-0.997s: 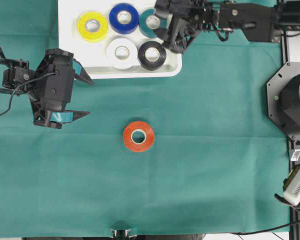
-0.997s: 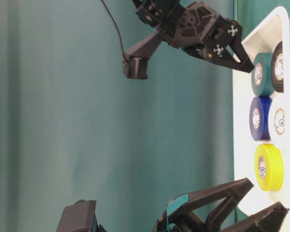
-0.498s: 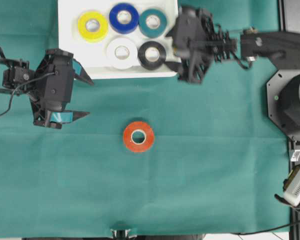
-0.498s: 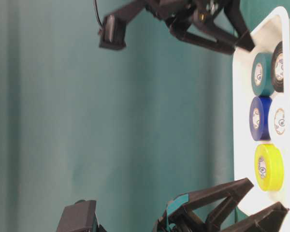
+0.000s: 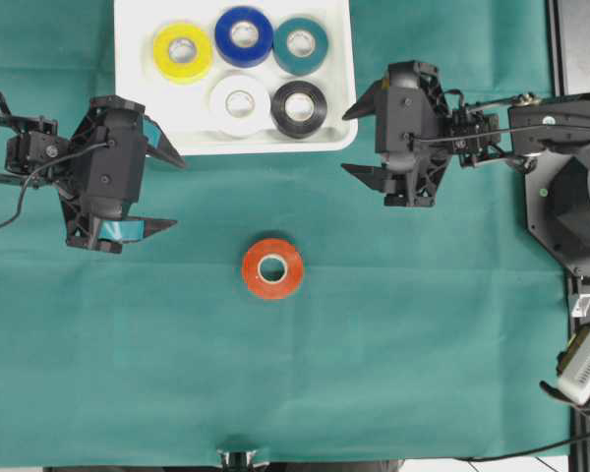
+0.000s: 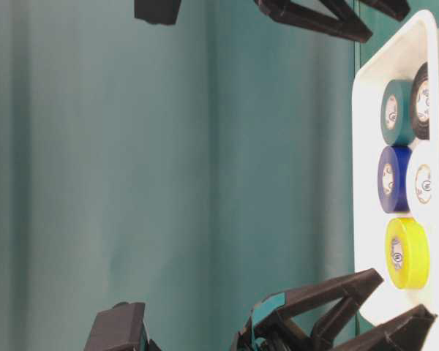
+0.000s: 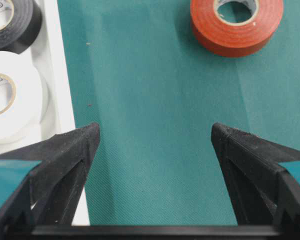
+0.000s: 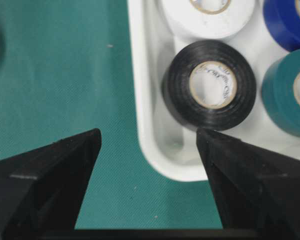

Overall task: Put the tape alternately from left to right into the white case.
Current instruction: 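Open the right gripper and withdraw it from the tray, then reach the left gripper to the red tape roll and grasp it, then carry the red roll with the left gripper into the tray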

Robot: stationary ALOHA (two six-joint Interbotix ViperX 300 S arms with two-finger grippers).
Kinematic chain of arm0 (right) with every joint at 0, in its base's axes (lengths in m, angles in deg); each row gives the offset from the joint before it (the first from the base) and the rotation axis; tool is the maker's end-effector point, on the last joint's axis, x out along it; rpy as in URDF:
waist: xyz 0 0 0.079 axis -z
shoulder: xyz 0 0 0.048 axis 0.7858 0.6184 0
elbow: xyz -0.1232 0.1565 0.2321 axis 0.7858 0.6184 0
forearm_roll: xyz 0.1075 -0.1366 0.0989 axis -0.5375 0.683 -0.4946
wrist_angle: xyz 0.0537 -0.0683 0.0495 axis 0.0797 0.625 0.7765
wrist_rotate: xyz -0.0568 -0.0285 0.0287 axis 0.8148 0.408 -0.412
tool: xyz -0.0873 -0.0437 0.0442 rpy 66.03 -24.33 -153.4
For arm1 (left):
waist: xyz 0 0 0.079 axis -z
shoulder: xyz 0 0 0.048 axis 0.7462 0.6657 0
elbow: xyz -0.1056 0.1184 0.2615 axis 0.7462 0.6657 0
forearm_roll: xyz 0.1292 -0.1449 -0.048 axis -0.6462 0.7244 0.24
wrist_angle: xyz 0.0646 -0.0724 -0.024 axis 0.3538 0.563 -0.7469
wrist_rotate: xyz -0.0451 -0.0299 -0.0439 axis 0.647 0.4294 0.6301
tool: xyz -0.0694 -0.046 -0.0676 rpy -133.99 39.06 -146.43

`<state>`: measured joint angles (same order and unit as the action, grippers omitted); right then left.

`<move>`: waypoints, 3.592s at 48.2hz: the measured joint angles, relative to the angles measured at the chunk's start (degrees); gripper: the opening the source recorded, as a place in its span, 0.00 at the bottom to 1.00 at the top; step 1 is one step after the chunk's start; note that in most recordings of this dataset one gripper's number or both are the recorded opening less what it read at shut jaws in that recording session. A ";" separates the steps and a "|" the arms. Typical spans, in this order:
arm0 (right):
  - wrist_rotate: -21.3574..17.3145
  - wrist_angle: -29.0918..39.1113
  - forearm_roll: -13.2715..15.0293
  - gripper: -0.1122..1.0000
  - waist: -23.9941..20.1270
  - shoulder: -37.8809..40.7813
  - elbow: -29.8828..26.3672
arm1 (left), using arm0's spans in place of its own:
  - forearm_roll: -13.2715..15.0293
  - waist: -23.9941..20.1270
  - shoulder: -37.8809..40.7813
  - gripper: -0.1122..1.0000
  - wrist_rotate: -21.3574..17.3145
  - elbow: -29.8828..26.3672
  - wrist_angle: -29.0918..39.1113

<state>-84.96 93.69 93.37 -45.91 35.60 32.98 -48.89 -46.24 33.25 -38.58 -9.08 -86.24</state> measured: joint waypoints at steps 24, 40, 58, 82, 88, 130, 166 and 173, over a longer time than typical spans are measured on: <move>0.09 0.00 0.00 0.93 -0.09 -0.18 0.09 | 0.09 2.55 7.03 0.99 10.99 -5.98 0.00; 0.00 -0.09 0.00 0.93 -0.09 -0.18 0.53 | 0.09 3.52 13.97 0.99 23.82 -13.01 0.53; 0.00 0.00 -0.09 0.93 -0.09 -0.18 1.14 | 0.09 4.48 19.78 0.99 29.09 -18.72 2.99; 0.00 -0.09 0.00 0.93 -0.09 -0.18 1.93 | 0.09 5.36 26.10 0.99 31.46 -25.75 10.02; 0.00 -0.09 -0.09 0.93 0.00 -0.18 2.02 | 0.09 5.45 27.77 0.99 32.52 -27.16 11.07; 0.00 -1.14 -0.09 0.93 -0.09 -0.18 3.08 | 0.00 5.27 30.67 0.34 34.28 -29.53 13.97; 0.00 -1.14 0.00 0.93 -0.09 -0.26 3.08 | -0.18 5.89 20.48 0.34 33.66 -25.84 20.30; 0.00 -1.14 -0.09 0.93 -0.09 -0.26 3.08 | -0.18 5.27 18.63 0.34 33.57 -23.91 20.30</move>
<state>-84.96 92.55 93.28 -46.00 35.33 36.06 -49.07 -40.97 51.89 -5.00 -32.99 -65.93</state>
